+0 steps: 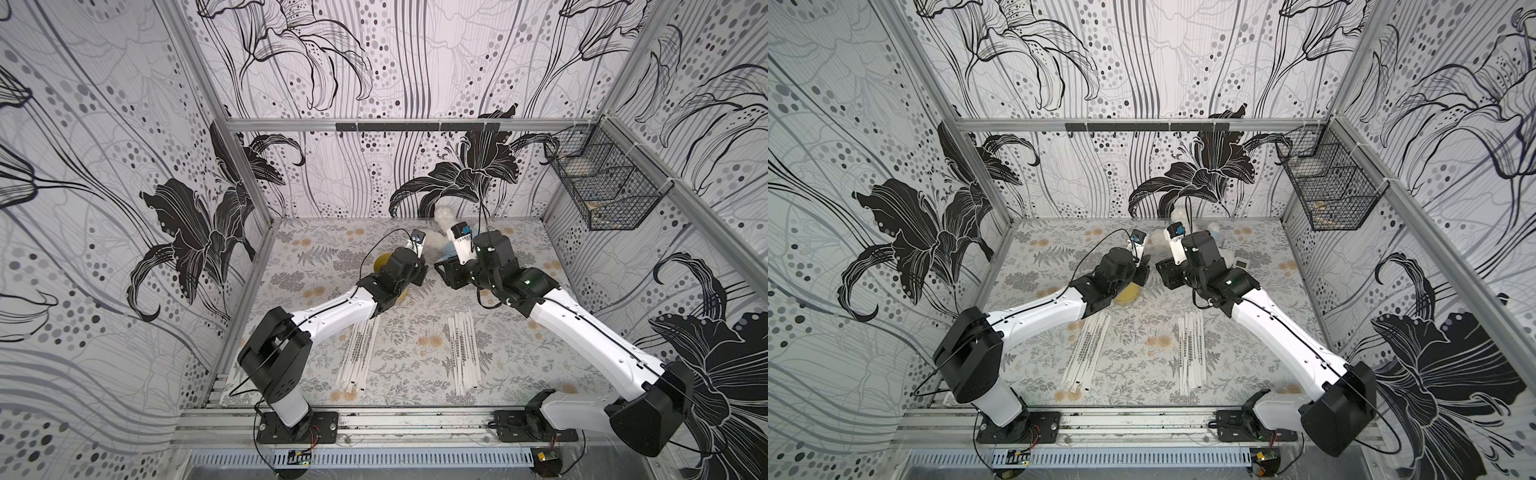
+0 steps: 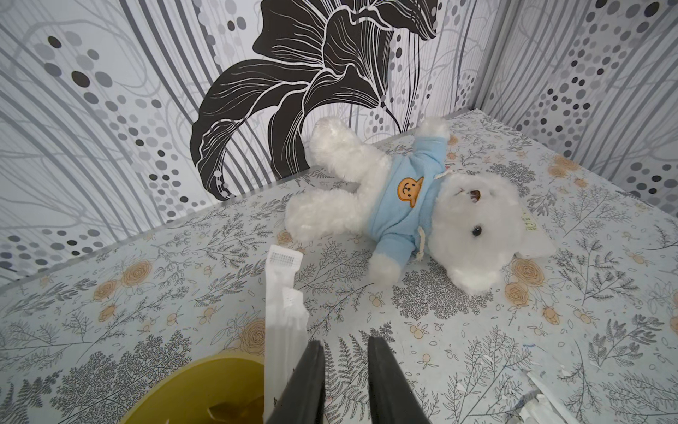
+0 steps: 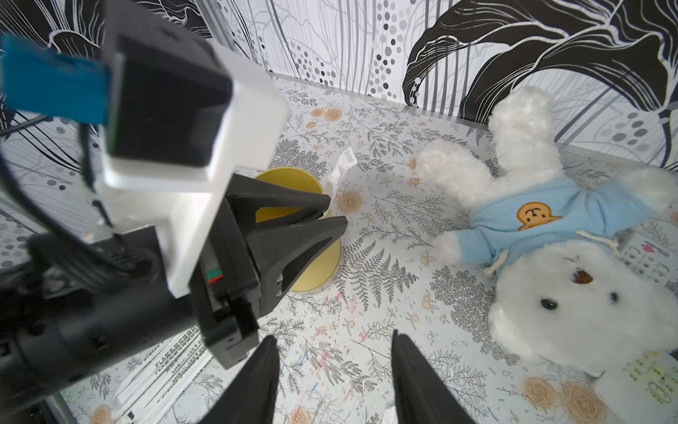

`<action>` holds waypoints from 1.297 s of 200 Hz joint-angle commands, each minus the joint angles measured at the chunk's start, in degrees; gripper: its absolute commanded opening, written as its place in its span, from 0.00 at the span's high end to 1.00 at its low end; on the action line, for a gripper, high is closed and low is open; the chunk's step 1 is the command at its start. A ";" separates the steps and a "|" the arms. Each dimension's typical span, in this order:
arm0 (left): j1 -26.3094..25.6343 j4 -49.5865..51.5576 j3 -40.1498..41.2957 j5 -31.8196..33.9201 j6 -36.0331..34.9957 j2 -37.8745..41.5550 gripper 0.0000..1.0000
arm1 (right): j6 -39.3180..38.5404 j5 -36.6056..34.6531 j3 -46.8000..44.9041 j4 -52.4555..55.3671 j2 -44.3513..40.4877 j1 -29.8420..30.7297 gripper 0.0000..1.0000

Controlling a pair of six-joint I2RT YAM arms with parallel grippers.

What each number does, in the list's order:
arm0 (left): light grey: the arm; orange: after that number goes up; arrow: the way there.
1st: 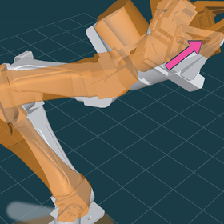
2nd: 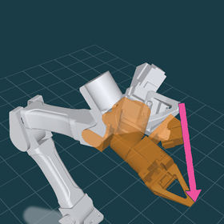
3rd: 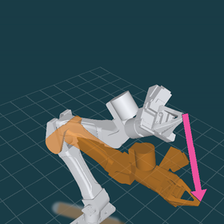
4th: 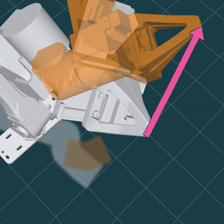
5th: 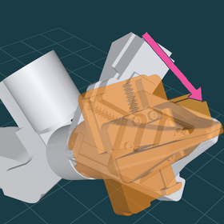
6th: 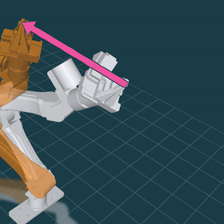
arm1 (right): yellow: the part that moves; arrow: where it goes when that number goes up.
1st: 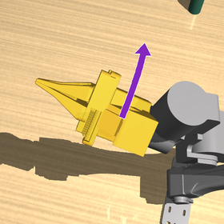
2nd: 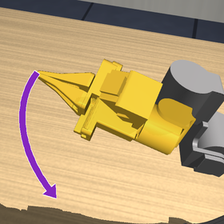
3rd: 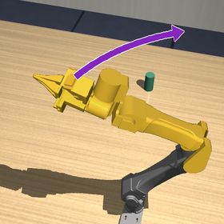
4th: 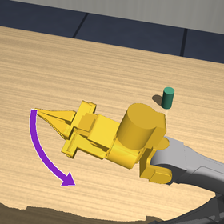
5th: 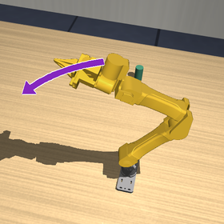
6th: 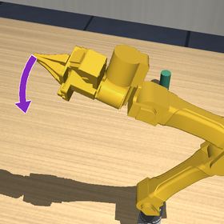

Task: Take the straws out of the storage container
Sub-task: Pick up the straw from the container.

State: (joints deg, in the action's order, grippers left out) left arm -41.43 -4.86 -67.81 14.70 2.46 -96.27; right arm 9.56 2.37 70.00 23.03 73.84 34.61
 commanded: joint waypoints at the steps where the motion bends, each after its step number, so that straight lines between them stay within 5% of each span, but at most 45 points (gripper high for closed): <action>1: 0.77 0.47 -1.81 2.37 -0.55 -1.02 0.75 | -0.51 0.89 -0.49 -1.12 -1.69 -0.33 0.47; 65: 2.54 0.30 -2.26 -1.08 -0.08 -2.43 0.84 | -0.66 1.05 -0.56 -1.15 -1.24 -0.33 0.47; 107: 2.60 1.02 -2.79 -2.04 -0.14 -1.68 1.00 | -0.64 1.23 -0.39 -1.35 -1.49 -0.32 0.47; 259: -1.72 4.37 -2.40 0.46 -1.26 15.28 1.00 | 1.04 1.58 -0.38 -1.76 -5.19 -0.33 0.45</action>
State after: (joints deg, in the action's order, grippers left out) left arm -41.50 -1.67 -68.86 14.50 1.78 -84.05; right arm 9.58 3.03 70.00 22.39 70.57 34.57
